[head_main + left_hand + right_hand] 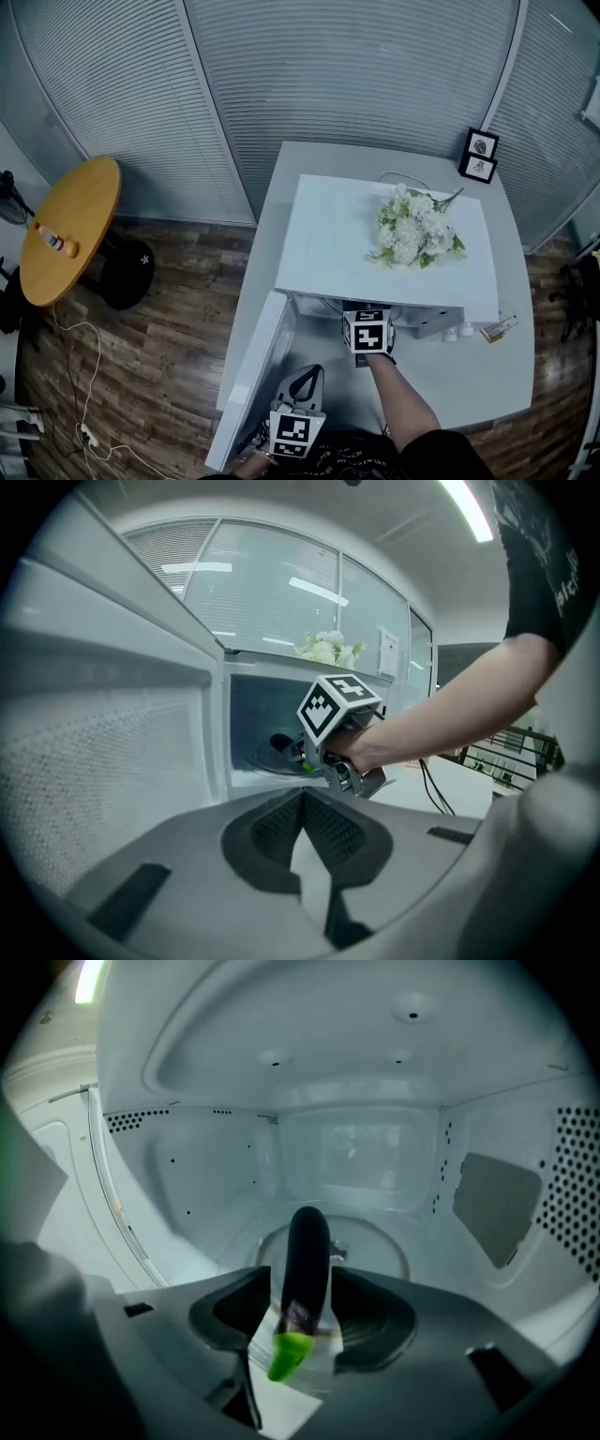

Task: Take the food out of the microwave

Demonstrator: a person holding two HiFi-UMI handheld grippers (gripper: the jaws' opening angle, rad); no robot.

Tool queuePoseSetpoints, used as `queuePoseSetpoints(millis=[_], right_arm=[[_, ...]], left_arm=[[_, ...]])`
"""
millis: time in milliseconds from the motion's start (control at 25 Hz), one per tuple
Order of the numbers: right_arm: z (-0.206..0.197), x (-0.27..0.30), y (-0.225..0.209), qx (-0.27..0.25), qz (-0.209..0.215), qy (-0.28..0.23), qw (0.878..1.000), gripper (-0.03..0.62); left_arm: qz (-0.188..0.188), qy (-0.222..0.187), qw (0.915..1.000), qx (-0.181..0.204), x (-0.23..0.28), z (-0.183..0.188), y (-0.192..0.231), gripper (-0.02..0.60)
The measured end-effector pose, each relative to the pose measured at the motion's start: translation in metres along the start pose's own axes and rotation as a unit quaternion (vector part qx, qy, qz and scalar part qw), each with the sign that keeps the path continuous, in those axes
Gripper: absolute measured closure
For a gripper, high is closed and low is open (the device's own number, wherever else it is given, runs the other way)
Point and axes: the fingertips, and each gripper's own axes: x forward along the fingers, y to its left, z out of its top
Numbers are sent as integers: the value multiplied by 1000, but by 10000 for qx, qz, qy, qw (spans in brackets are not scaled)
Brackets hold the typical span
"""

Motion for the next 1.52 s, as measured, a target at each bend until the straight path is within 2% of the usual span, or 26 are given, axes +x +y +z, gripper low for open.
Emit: queuePoseSetpoints(millis=[160,320,480,720,1520], right_arm=[[-2,2,-1,-42,-104,33,9999,432],[-2,3,3,-108,52,55,9999,441],[-1,1,5,-180,86,34,9998,447],[12,-12,10,-289,141,-307,9990,450],[0,-53,2,-372,61,-406,9985,451]], left_arm=[[10,25,10000,-11,-1,-3,1,574],[92,-6,9999,-40,-2,-2,5,574],[132,-19,9999,-57,-4,-2,7,574],[188,-68,9998,-59,-8,-1,6,574],[243,-173,9994,-171,-26,-9,-6,574]])
